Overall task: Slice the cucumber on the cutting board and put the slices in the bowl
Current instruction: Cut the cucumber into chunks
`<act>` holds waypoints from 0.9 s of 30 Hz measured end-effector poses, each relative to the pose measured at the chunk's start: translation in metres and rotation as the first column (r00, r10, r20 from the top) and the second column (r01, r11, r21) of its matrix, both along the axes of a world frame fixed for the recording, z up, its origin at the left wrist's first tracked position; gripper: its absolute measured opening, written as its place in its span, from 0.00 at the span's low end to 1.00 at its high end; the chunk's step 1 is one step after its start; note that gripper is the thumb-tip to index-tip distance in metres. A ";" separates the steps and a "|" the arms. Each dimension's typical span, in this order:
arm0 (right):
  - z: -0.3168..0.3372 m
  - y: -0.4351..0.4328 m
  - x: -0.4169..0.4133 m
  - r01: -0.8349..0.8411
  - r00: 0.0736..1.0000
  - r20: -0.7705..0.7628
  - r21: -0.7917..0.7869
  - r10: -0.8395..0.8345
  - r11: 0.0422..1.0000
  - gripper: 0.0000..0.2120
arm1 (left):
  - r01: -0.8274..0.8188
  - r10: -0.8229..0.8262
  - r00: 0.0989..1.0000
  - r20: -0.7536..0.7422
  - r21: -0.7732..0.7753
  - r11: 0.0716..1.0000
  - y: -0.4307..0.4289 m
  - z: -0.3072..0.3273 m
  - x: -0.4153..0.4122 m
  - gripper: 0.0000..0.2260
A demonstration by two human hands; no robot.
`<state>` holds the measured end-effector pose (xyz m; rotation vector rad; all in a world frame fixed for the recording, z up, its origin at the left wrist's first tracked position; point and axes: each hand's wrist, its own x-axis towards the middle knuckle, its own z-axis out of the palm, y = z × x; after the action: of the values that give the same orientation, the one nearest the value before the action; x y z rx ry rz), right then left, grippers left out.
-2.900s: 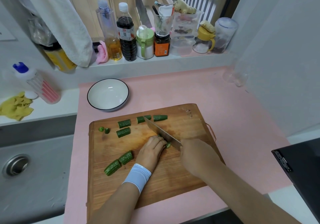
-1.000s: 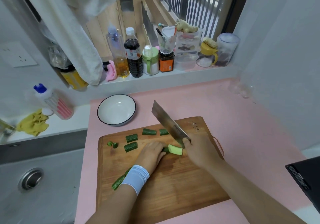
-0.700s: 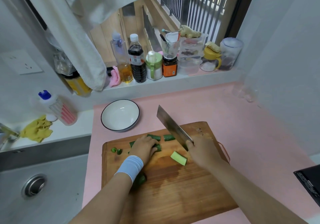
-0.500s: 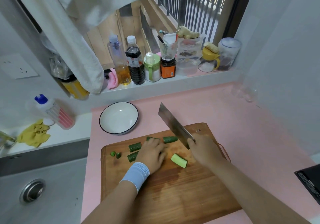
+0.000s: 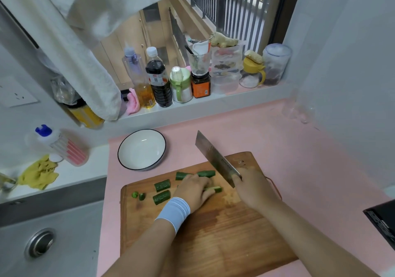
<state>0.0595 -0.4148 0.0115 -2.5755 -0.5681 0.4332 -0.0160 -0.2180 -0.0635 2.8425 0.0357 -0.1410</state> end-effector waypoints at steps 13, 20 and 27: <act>0.001 0.011 0.001 -0.033 0.998 -0.049 -0.019 0.032 0.999 0.17 | -0.205 0.195 0.974 0.114 0.080 0.976 0.013 0.003 0.001 0.16; 0.012 0.014 -0.008 -0.049 0.999 -0.025 -0.045 0.048 0.998 0.19 | -0.133 0.127 0.991 0.048 0.134 0.982 0.015 0.001 -0.004 0.17; 0.025 0.012 -0.030 -0.085 0.996 0.014 -0.082 0.086 0.993 0.18 | -0.351 0.363 0.906 0.217 -0.095 0.932 0.024 0.004 -0.055 0.07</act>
<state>0.0293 -0.4028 0.0365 -2.6414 -0.6821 0.4725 -0.0713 -0.1936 -0.0598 2.7221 0.4932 0.2638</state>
